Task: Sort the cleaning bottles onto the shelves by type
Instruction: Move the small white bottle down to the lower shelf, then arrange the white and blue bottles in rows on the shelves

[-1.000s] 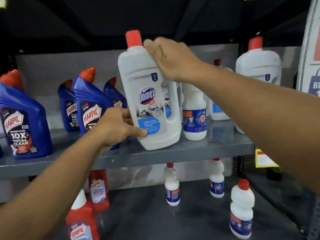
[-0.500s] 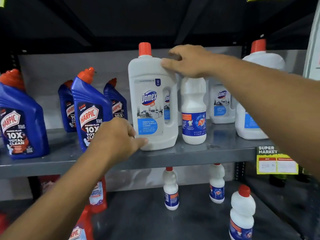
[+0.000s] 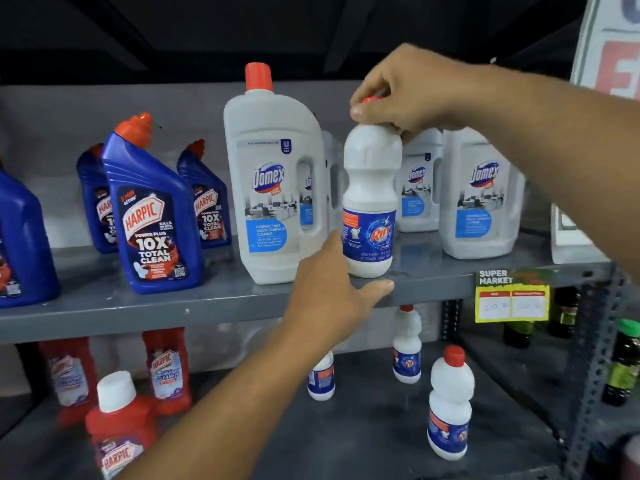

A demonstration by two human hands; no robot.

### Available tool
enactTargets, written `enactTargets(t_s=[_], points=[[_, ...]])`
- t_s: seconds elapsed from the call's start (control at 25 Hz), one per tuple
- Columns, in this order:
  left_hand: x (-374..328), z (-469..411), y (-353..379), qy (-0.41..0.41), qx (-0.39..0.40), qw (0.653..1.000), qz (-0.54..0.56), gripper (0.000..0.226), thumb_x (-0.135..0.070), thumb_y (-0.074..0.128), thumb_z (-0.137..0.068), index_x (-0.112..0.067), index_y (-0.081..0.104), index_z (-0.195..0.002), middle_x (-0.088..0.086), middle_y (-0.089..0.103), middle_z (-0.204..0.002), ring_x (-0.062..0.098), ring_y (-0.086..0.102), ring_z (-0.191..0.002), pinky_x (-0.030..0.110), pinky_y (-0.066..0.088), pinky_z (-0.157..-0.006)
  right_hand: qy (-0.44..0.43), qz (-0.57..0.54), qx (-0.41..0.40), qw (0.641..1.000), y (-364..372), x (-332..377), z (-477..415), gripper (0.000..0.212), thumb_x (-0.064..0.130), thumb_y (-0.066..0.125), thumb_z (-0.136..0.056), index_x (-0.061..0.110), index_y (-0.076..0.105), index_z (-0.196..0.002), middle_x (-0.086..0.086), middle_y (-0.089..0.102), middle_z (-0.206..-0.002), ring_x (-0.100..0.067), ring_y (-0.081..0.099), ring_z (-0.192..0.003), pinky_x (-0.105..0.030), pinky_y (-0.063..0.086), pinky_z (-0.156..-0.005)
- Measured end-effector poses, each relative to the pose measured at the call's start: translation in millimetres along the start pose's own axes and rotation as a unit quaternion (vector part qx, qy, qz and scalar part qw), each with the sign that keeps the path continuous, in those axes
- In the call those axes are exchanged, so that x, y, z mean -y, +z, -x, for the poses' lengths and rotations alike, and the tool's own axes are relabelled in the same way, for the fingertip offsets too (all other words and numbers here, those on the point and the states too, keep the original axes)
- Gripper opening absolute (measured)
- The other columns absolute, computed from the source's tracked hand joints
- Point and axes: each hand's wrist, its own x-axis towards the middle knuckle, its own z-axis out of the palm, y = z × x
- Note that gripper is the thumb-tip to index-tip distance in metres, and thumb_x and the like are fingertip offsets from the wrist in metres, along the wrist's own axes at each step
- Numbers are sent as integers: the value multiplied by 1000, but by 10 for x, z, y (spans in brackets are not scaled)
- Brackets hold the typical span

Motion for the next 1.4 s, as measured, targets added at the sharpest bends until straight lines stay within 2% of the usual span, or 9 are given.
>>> enactTargets(t_s=[0.12,0.24,0.36,0.48,0.6,0.8,1.0,1.24,1.4], points=[[-16,175,40,12,-38,994,102,51,-35,83,-64,-35,59,-109,-16,74,-104,1,69,-89,28,58,-84,-17,7,-4,1000,-93,148,318,20,44,62,-89,27,71,-94,-3,76,-91,-23,76,-73,-53,62,-71],[179,678,136,37,-61,980,185,51,-38,84,-57,-50,63,-101,-30,74,-96,-5,71,-87,18,58,-77,-49,-30,30,998,-43,311,789,16,48,60,-88,34,66,-85,7,74,-83,-2,72,-62,-30,63,-55],[620,1249,460,-25,-60,980,190,71,-40,88,-48,-56,60,-111,-36,71,-100,-11,68,-91,4,51,-75,-102,64,74,990,274,316,1275,39,63,59,-72,30,74,-88,13,73,-73,8,67,-65,-17,54,-53],[1258,1522,911,-102,-20,980,167,72,-37,89,-52,-48,61,-117,-33,71,-105,-8,67,-100,9,52,-83,-97,127,164,973,1023,12,1598,38,51,61,-82,14,71,-87,-1,73,-79,-13,66,-74,-27,50,-70],[1817,1525,1273,-162,21,978,130,56,-30,88,-56,-46,65,-104,-27,74,-102,-1,70,-97,25,57,-87,28,93,244,965,1807,-367,1730,30,42,61,-90,12,65,-89,-6,68,-89,-27,59,-83,-36,50,-79],[2422,1440,1647,-220,39,969,105,59,-35,85,-50,-59,56,-96,-20,75,-98,-3,69,-91,27,57,-84,116,43,217,968,2624,-845,1645,25,37,63,-88,12,64,-92,-13,69,-97,-33,61,-90,-35,50,-78],[2708,1454,1797,-246,65,962,104,61,-28,86,-53,-40,57,-105,-19,72,-104,0,69,-98,27,56,-89,91,82,221,968,2985,-975,1634,24,40,60,-89,18,55,-82,-7,62,-81,-28,57,-75,-32,39,-64],[2540,1393,1680,-262,95,956,94,64,-24,85,-62,-22,55,-119,0,71,-119,13,68,-103,35,54,-95,71,101,227,966,3013,-886,1622,35,42,56,-93,19,60,-119,-12,70,-108,-28,61,-85,-33,44,-69],[2131,1422,1306,-224,89,970,29,72,-30,82,-70,-21,49,-134,0,63,-133,15,60,-120,25,48,-99,26,97,223,970,2641,-678,1790,43,42,56,-91,24,48,-130,-6,64,-110,-27,63,-93,-37,53,-78]])
